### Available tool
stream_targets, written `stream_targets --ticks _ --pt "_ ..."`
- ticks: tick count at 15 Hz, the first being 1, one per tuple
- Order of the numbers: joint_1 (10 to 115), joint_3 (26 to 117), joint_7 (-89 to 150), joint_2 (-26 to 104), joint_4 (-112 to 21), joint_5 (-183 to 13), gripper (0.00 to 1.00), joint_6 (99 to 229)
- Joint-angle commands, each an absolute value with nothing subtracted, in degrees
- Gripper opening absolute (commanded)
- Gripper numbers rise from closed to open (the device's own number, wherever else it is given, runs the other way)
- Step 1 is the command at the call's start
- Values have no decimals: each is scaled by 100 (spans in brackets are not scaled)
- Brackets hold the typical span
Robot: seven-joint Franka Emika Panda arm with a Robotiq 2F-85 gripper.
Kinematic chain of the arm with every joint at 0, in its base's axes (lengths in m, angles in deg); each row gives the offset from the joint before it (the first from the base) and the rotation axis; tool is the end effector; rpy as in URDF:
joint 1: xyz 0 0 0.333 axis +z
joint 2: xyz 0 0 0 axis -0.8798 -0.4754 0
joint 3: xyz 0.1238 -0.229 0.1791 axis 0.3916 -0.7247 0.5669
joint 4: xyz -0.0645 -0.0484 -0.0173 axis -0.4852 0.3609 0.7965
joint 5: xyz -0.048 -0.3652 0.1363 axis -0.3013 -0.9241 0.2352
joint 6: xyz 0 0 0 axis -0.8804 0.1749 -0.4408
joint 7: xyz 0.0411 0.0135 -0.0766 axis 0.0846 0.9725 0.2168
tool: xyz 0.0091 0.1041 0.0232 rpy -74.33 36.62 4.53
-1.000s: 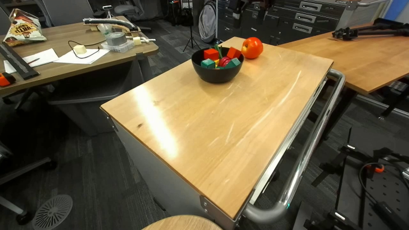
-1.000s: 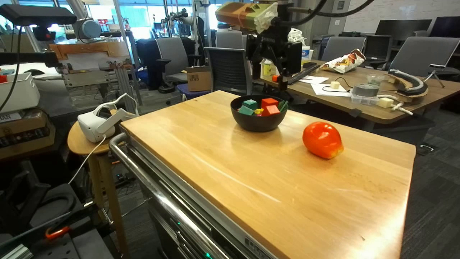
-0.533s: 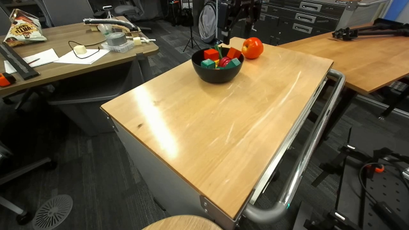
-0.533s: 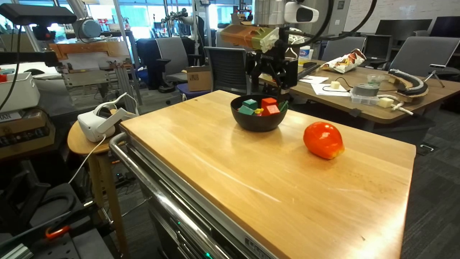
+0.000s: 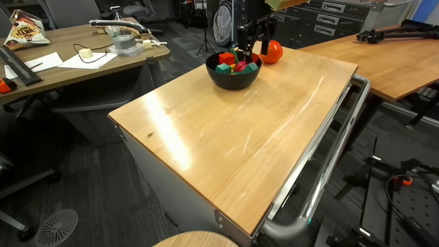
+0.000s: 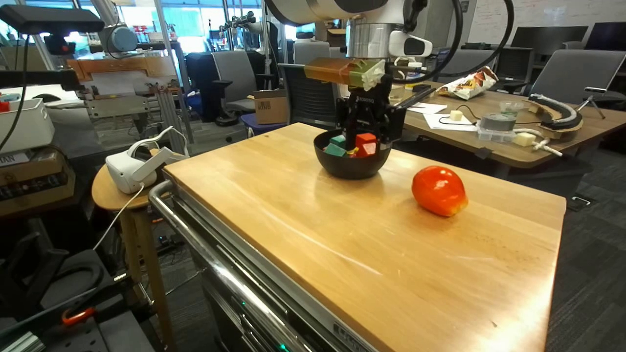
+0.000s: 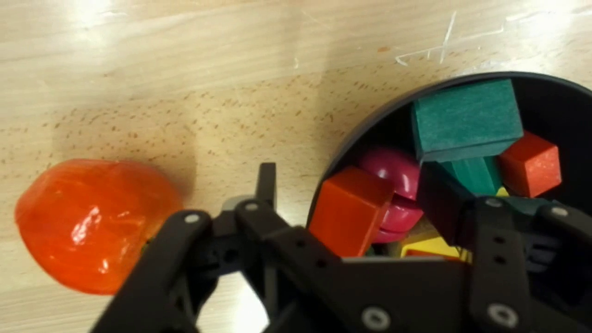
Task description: Move the apple to the other side of the bowl and take all the items out of the bowl
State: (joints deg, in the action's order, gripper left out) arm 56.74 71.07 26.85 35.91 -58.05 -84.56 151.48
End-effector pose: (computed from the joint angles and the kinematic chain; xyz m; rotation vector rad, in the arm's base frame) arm 0.6235 -0.0979 0.3450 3.0728 -0.2352 -0.0605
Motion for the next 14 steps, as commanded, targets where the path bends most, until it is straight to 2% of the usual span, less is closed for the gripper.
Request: stream_targets --ticks 1,3,6,7,9,10,11,13,14 --pt "5750 7072 2698 3509 -5637 -8657 51 15066" --pt "5770 7069 2714 3497 -5646 -8731 42 15087" --pt "5825 7059 2743 3499 -5672 -8921 21 15159" --pt "5842 7059 2740 3518 -5672 -9009 21 15162" --pt "5881 7069 2721 3584 -5656 -9158 6 15142" --pt "5903 7079 2718 3604 -5589 -9208 5 15114" --pt "5934 7078 2730 3608 -5519 -9263 31 15043" --pt "5977 7097 2717 3658 -5429 -9316 34 15059" --pt "6002 7103 2720 3660 -5358 -9348 43 15048"
